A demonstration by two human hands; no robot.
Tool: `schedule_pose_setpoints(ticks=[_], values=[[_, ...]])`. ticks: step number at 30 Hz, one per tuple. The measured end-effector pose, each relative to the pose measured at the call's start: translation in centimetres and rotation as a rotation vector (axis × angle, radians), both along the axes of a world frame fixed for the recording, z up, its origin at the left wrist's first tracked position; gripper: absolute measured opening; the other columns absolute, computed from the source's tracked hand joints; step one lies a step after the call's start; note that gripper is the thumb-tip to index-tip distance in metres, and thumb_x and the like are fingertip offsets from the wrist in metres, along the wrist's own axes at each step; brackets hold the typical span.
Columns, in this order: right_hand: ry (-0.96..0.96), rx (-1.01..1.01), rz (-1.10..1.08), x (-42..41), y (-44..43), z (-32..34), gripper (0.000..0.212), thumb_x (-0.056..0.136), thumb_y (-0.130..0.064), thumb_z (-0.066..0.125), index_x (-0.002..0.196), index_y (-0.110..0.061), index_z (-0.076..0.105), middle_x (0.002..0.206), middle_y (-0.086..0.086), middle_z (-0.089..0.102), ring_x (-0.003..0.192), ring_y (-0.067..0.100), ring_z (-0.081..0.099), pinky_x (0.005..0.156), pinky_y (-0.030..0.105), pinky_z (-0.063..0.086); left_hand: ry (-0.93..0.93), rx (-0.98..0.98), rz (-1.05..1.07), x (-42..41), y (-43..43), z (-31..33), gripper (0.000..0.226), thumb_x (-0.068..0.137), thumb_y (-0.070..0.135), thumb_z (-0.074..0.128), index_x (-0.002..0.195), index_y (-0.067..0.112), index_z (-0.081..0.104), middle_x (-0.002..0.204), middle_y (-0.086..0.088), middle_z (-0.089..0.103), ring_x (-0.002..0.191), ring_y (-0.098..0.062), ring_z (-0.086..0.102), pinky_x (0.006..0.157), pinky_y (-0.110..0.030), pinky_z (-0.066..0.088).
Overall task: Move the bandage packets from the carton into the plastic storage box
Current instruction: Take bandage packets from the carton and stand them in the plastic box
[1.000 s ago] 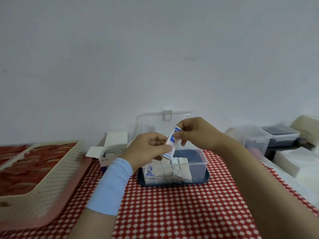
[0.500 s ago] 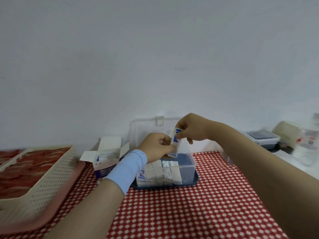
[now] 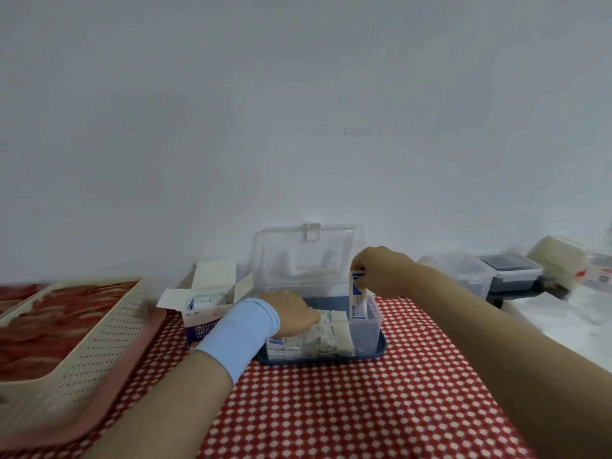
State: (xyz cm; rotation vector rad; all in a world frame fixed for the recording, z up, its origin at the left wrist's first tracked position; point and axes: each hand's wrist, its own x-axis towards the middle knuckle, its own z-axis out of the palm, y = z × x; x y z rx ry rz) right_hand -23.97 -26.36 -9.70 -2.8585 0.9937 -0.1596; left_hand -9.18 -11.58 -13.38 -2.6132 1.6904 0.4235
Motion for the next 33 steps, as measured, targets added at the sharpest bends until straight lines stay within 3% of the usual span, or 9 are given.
schedule_pose_setpoints(ticks=[3, 6, 10, 11, 15, 19, 25, 29, 33], values=[[0.033, -0.067, -0.010, 0.2, 0.1, -0.3, 0.020, 0.096, -0.020, 0.057, 0.112, -0.017, 0.068, 0.109, 0.003, 0.070, 0.094, 0.023, 0.065, 0.079, 0.031, 0.051, 0.043, 0.031, -0.025, 0.2, 0.1, -0.4, 0.063, 0.093, 0.064, 0.027, 0.102, 0.019, 0.069, 0.114, -0.004, 0.066, 0.102, -0.023, 0.059, 0.095, -0.040, 0.044], [0.070, -0.097, -0.009, 0.5, 0.1, -0.7, 0.021, 0.095, -0.019, 0.058, 0.112, -0.017, 0.070, 0.108, 0.002, 0.070, 0.093, 0.022, 0.064, 0.079, 0.029, 0.050, 0.068, 0.014, -0.051, 0.2, 0.2, -0.5, 0.071, 0.088, 0.074, 0.024, 0.103, 0.023, 0.072, 0.117, -0.001, 0.065, 0.105, -0.022, 0.059, 0.100, -0.042, 0.043], [0.122, -0.101, 0.005, 0.9, 0.1, -1.4, 0.019, 0.091, -0.019, 0.066, 0.110, -0.017, 0.071, 0.107, 0.001, 0.069, 0.088, 0.019, 0.061, 0.077, 0.027, 0.046, 0.061, -0.173, -0.126, 0.2, 0.0, -0.3, 0.059, 0.096, 0.061, 0.034, 0.069, 0.015, 0.059, 0.073, -0.003, 0.059, 0.071, -0.020, 0.056, 0.073, -0.033, 0.046], [0.147, -0.117, 0.003, 1.1, 0.1, -1.6, 0.020, 0.091, -0.019, 0.067, 0.110, -0.016, 0.070, 0.106, 0.002, 0.069, 0.087, 0.019, 0.060, 0.075, 0.027, 0.045, 0.069, -0.219, -0.156, 0.0, -0.4, -0.3, 0.059, 0.096, 0.058, 0.036, 0.069, 0.012, 0.060, 0.073, -0.004, 0.060, 0.070, -0.021, 0.057, 0.074, -0.034, 0.048], [0.256, -0.240, 0.004, 2.1, 0.0, -3.2, 0.017, 0.087, -0.019, 0.065, 0.104, -0.017, 0.070, 0.094, 0.001, 0.070, 0.084, 0.020, 0.064, 0.077, 0.030, 0.047, 0.109, -0.158, -0.272, -1.5, -2.2, -1.2, 0.058, 0.076, 0.071, 0.036, 0.085, 0.026, 0.070, 0.098, 0.003, 0.067, 0.092, -0.020, 0.060, 0.090, -0.042, 0.050], [0.308, -0.338, 0.032, 2.1, -0.2, -4.2, 0.016, 0.090, -0.023, 0.060, 0.105, -0.021, 0.066, 0.093, -0.002, 0.067, 0.088, 0.020, 0.059, 0.083, 0.035, 0.028, -0.057, 0.013, -0.356, -2.2, -3.1, -2.4, 0.062, 0.065, 0.083, 0.049, 0.106, 0.039, 0.062, 0.118, 0.006, 0.059, 0.110, -0.020, 0.048, 0.096, -0.042, 0.044], [0.390, -0.231, -0.056, 2.2, 0.5, -4.4, 0.019, 0.095, -0.032, 0.061, 0.111, -0.022, 0.067, 0.101, -0.003, 0.067, 0.101, 0.022, 0.057, 0.109, 0.061, 0.014, -0.007, 0.053, -0.301, -2.0, -3.5, -2.8, 0.065, 0.064, 0.080, 0.055, 0.112, 0.036, 0.061, 0.118, 0.003, 0.057, 0.113, -0.022, 0.047, 0.096, -0.043, 0.045], [0.419, -0.174, -0.089, 2.7, 0.9, -4.4, 0.015, 0.093, -0.029, 0.063, 0.103, -0.017, 0.062, 0.096, -0.001, 0.059, 0.099, 0.023, 0.054, 0.106, 0.056, 0.026, 0.019, 0.031, -0.265, -2.0, -3.3, -3.1, 0.059, 0.059, 0.079, 0.056, 0.101, 0.038, 0.060, 0.114, 0.003, 0.057, 0.110, -0.023, 0.050, 0.094, -0.045, 0.048], [0.417, -0.169, -0.080, 3.5, 1.1, -4.1, 0.011, 0.092, -0.022, 0.062, 0.093, -0.016, 0.053, 0.085, 0.001, 0.054, 0.086, 0.021, 0.055, 0.087, 0.035, 0.048, 0.043, 0.024, -0.240, -2.2, -3.2, -2.8, 0.069, 0.063, 0.074, 0.062, 0.120, 0.035, 0.061, 0.124, 0.001, 0.054, 0.112, -0.023, 0.052, 0.096, -0.043, 0.049]])
